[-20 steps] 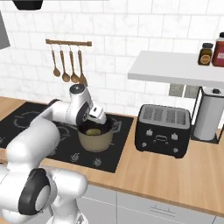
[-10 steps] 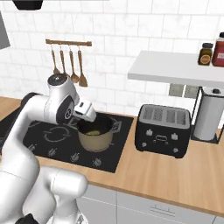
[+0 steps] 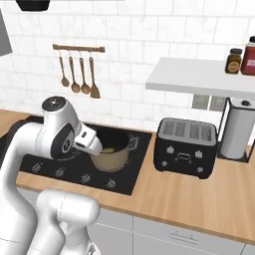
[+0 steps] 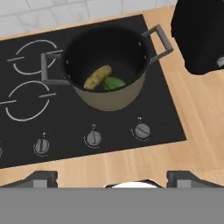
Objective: Put the potato and avocado in the pot. Retrieve the spatula and lightly stir the vegetables in the pot.
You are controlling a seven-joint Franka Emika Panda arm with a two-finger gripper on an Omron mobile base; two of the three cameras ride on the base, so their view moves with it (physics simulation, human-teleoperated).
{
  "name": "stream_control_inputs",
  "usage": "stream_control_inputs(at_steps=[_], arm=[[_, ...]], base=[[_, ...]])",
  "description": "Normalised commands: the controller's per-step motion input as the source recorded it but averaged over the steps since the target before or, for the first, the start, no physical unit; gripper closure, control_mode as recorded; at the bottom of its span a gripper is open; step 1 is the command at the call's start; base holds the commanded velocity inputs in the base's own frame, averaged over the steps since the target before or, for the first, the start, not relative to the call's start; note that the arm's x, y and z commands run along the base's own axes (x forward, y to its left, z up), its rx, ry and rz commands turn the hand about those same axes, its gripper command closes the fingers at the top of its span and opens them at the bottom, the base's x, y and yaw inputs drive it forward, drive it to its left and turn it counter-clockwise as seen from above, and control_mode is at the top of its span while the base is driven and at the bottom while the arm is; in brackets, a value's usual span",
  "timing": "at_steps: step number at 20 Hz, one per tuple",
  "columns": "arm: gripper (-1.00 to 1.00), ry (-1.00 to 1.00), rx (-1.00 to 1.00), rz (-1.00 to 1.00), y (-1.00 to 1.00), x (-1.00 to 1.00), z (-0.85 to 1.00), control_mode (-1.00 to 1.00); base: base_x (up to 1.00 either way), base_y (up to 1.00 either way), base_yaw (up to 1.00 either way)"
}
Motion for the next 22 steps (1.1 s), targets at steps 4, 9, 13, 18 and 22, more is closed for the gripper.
stream_control_inputs(at_steps=[4, 9, 13, 18, 22], arm=[[-1.0, 0.0, 0.0, 0.0, 0.0, 0.0, 0.0, 1.0], [-1.0, 0.0, 0.0, 0.0, 0.0, 0.0, 0.0, 1.0], [-1.0, 0.0, 0.0, 0.0, 0.0, 0.0, 0.0, 1.0], [-1.0, 0.0, 0.0, 0.0, 0.0, 0.0, 0.0, 1.0], [-1.0, 0.0, 0.0, 0.0, 0.0, 0.0, 0.0, 1.0]], base=[[-1.0, 0.57, 0.0], [-0.7, 1.0, 0.02], [0.05, 1.0, -0.01], [0.35, 1.0, -0.07], [0.36, 1.0, -0.08]])
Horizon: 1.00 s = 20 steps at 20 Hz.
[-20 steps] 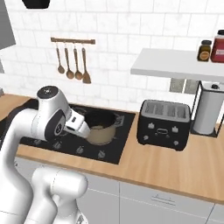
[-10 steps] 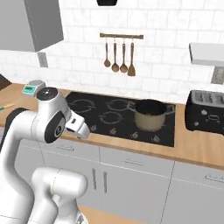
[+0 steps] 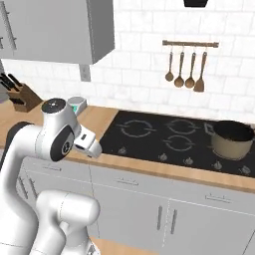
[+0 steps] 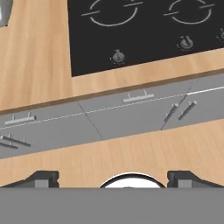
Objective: Put the potato and avocado in the pot. Retrieve the spatula and lightly stir the vegetables in the pot.
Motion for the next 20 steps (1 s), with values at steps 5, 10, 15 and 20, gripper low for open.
stream_control_inputs(at_steps=[5, 10, 15, 20], arm=[[-1.0, 0.0, 0.0, 0.0, 0.0, 0.0, 0.0, 1.0], [-1.0, 0.0, 0.0, 0.0, 0.0, 0.0, 0.0, 1.0], [-1.0, 0.0, 0.0, 0.0, 0.0, 0.0, 0.0, 1.0], [-1.0, 0.0, -0.06, -0.04, 0.11, 0.14, -0.12, -1.0]], base=[[0.36, 1.0, -0.06], [0.41, 1.0, -0.06], [0.54, 0.91, -0.06], [0.27, 0.42, -0.04]])
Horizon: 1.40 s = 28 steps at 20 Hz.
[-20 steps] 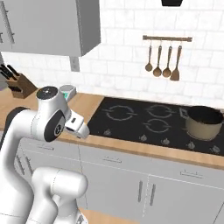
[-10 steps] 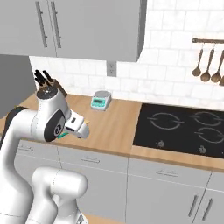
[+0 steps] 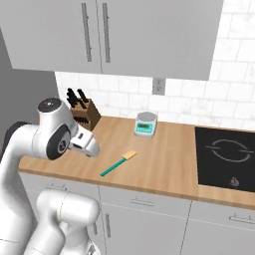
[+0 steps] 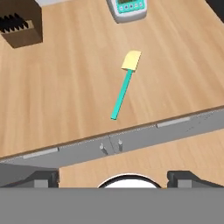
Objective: Put the potato and avocado in the pot. Retrieve the spatula and lightly stir the vegetables in the pot.
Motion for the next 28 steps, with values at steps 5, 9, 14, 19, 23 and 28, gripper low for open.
stream_control_inputs(at_steps=[5, 9, 14, 19, 23, 28], arm=[[-1.0, -0.03, -0.16, -0.09, 0.0, 0.25, -0.88, -1.0], [-1.0, 0.0, -0.07, -0.05, 0.0, 0.28, -0.88, -1.0], [-1.0, 0.02, 0.0, -0.02, 0.0, 0.5, -0.69, -1.0], [-1.0, 0.0, 0.0, -0.02, -0.03, 0.6, -0.49, -1.0], [-1.0, 0.06, 0.07, -0.04, -0.32, 0.33, -0.35, -1.0], [-1.0, 0.06, 0.07, -0.05, -0.28, 0.03, -0.47, -1.0]], base=[[0.0, 0.0, 0.0], [0.0, 0.0, 0.0], [0.0, 0.0, 0.0], [0.0, 0.0, 0.0], [0.0, 0.0, 0.0], [0.0, 0.0, 0.0]])
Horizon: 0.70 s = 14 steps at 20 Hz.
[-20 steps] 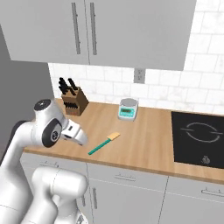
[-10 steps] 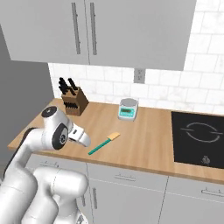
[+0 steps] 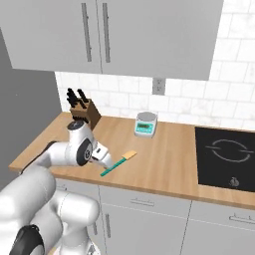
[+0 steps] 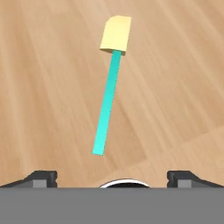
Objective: Put the potato and avocado in the pot. Retrieve the spatula and lightly stir the vegetables in the pot.
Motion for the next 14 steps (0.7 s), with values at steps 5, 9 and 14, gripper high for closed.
stream_control_inputs(at_steps=[5, 9, 14], arm=[[-1.0, 0.0, 0.02, -0.02, 0.0, 0.0, -0.54, -1.0], [-1.0, 0.0, 0.01, -0.01, 0.0, 0.0, -0.42, -1.0], [-1.0, 0.0, 0.0, -0.02, 0.0, 0.0, -0.45, -1.0]], base=[[0.0, 0.0, 0.0], [0.0, 0.0, 0.0], [0.0, 0.0, 0.0]])
